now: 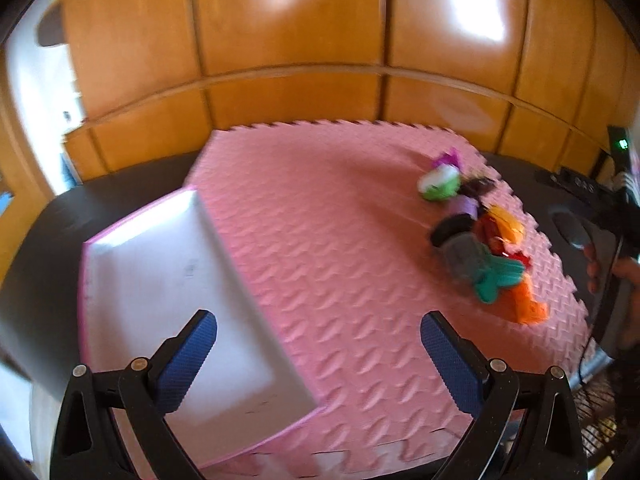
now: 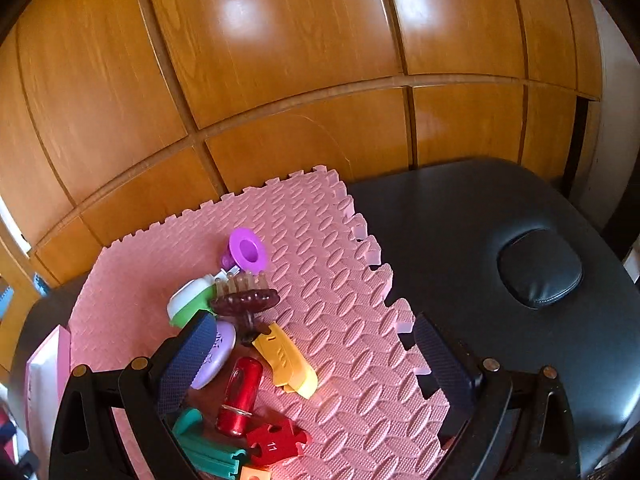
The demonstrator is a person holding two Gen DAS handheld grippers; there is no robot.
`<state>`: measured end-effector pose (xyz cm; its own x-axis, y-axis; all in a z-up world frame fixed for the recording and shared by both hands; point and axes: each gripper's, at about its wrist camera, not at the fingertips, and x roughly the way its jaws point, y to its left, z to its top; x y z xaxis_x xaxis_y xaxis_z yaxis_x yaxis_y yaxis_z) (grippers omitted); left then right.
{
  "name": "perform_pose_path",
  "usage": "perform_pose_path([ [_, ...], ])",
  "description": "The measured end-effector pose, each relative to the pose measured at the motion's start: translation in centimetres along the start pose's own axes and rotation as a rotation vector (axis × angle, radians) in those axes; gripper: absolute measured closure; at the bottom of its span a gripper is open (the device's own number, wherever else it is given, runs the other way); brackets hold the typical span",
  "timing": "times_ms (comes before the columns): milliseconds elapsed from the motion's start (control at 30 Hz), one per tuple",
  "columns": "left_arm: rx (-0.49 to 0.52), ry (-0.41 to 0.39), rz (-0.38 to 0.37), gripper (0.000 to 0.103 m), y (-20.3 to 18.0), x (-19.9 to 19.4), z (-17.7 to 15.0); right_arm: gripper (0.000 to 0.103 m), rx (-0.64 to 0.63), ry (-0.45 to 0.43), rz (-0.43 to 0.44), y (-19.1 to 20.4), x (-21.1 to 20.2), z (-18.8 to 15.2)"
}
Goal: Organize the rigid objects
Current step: 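Reach the left tool to the clear black-lidded cup and grasp it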
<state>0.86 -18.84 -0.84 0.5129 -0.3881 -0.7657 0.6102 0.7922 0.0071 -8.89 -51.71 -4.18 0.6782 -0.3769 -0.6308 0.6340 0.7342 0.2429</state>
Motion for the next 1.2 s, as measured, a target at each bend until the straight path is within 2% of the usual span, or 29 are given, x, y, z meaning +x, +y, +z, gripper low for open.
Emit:
perform_pose_path([
  [133,0.063,0.037,-0.059,0.001,-2.6,1.6,0.4,0.002,0.002,0.015,0.017,0.1,0.0,-0.1],
  [233,0.08,0.062,-0.099,0.005,-3.8,2.7,0.8,0.002,0.001,0.021,0.028,0.2,0.2,0.0],
  [533,-0.018,0.132,-0.23,0.032,-6.3,6.8,3.8,0.002,0.007,0.041,0.034,0.2,0.5,-0.1],
  [700,-0.055,0.159,-0.258,0.034,-7.8,9.4,5.2,0.002,0.016,0.053,0.041,0.2,0.7,0.0],
  [967,-0.143,0.218,-0.292,0.037,-8.2,13.8,6.1,0.002,0.026,0.056,0.058,0.2,0.8,0.2],
  [1100,-0.153,0.252,-0.287,0.046,-8.6,15.6,6.0,0.002,0.018,0.06,0.061,0.5,0.9,0.3],
  [1200,-0.141,0.227,-0.26,0.049,-8.8,15.8,6.1,0.005,0.002,0.067,0.055,0.7,1.1,0.2],
])
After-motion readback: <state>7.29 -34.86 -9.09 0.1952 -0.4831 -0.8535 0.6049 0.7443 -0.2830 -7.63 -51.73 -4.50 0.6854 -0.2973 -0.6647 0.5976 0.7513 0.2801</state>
